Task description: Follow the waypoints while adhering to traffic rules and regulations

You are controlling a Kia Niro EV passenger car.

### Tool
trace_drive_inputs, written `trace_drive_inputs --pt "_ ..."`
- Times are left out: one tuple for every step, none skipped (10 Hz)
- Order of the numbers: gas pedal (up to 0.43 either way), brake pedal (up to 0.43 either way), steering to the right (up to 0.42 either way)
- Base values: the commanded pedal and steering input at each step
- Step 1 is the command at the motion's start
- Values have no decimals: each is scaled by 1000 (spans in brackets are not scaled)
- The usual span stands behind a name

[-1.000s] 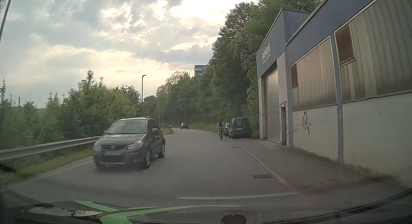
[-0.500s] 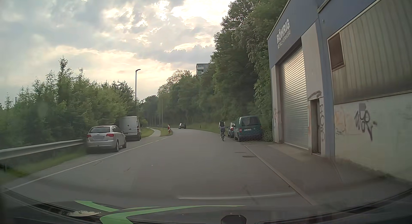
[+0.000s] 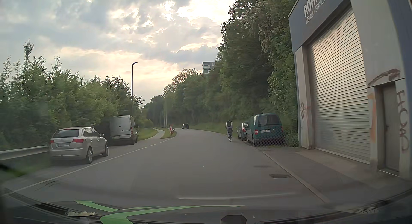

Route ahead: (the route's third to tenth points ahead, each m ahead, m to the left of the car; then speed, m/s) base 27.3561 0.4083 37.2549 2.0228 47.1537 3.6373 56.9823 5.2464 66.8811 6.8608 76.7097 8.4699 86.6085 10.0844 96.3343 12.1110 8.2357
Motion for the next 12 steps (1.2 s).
trace_drive_inputs --pt "110 0 -33" --pt "130 0 -32" --pt "150 0 -30" --pt "177 0 -27" --pt "209 0 -16" --pt "209 0 -8" --pt "209 0 -3" --pt "209 0 0" --pt "220 0 0" --pt "240 0 0" --pt "240 0 -2" --pt "240 0 -3"
